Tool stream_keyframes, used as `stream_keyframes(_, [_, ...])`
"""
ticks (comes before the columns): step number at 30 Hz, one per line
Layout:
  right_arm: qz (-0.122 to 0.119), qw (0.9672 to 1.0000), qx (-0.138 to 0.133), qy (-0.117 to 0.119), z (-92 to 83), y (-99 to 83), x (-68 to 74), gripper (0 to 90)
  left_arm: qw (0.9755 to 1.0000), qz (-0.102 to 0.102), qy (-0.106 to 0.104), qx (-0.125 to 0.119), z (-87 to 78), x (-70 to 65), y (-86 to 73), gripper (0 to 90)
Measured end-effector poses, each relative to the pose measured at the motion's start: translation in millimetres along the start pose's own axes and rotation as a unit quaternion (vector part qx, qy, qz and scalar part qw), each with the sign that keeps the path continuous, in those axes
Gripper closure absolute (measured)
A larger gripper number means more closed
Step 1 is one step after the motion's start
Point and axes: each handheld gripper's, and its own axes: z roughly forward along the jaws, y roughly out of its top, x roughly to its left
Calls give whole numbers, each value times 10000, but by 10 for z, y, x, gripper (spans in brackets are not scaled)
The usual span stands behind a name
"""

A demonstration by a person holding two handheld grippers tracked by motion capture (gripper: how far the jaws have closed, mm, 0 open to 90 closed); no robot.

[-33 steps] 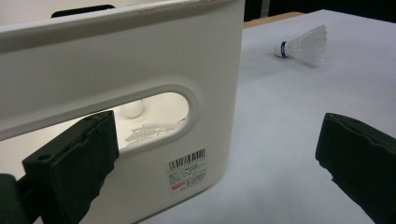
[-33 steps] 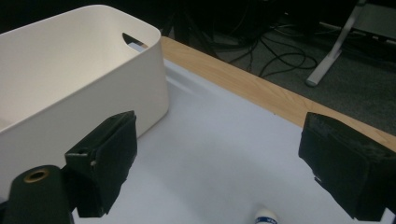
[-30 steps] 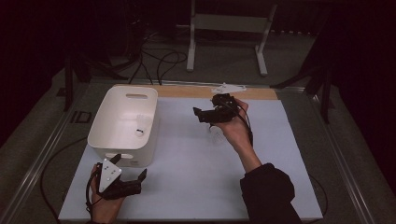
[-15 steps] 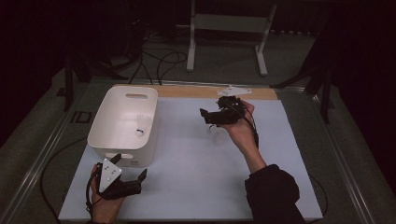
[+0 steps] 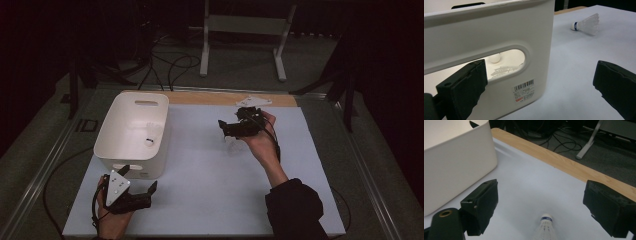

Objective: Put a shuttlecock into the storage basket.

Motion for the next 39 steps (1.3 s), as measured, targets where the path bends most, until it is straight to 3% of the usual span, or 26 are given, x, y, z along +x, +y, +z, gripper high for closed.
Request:
stream_keyframes(17, [-107,9998,139,-122,6,-159,-38,128,10000,1,-1,-4,1,-2,0,1])
stream_keyframes(39, [2,9986,469,-228,79,-404,-162,138,10000,-5,5,-16,-1,-3,0,1])
